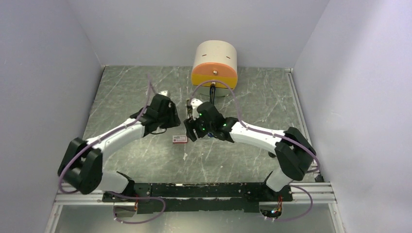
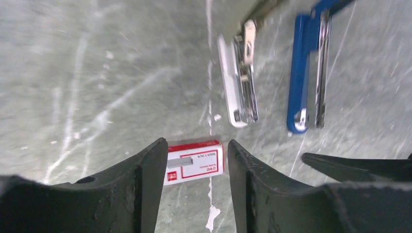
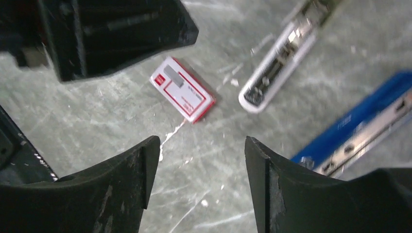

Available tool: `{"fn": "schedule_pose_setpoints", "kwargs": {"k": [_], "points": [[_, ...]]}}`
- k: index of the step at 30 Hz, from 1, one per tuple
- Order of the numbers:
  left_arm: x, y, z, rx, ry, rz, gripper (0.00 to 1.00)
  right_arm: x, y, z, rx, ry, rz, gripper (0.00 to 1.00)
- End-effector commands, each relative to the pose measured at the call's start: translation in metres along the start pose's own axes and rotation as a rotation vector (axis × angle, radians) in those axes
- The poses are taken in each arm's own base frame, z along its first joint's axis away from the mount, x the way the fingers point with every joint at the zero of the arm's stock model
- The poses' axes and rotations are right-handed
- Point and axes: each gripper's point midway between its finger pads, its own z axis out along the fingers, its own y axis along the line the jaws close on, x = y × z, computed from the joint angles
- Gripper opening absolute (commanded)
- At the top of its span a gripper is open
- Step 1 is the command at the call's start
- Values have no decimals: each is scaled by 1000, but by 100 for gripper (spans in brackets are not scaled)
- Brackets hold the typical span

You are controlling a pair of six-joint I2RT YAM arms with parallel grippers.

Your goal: Load the staples into the stapler

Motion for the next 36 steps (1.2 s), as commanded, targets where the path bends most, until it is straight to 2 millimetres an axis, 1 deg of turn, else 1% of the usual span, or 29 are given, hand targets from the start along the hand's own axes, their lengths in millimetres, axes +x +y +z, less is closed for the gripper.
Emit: {"fn": "schedule_pose_setpoints", "kwargs": {"k": [1,3,5,7,10,13,15,19,24,28,32,36], "points": [[-21,46,-24,-149,-132,-163,57,-19,15,20,-102,-51,-293,69],[-22,66,-32,-178,-162,-225,61,-19,31,25,-210,-86,-410,69],[-23,83,-41,-200,-185,-269,63,-22,42,25,-283,-138,-498,69],[-25,95,-48,-198,-204,-305,63,-21,50,27,-343,-153,-579,69],[-24,107,-52,-175,-204,-355,61,-18,55,39,-399,-120,-665,70],[-15,108,-47,-116,-162,-389,60,-5,60,50,-501,-57,-755,69],[-6,108,-41,-72,-122,-409,60,4,59,57,-560,-21,-801,69],[13,105,-31,-8,-58,-434,65,18,55,70,-622,58,-832,68],[27,102,-20,28,4,-445,72,30,49,82,-623,116,-829,68],[35,101,-14,44,34,-455,74,39,41,93,-592,163,-812,66],[39,101,-11,55,45,-460,69,42,33,102,-550,175,-796,64],[44,98,-10,78,57,-454,66,38,29,108,-507,163,-784,64]]}}
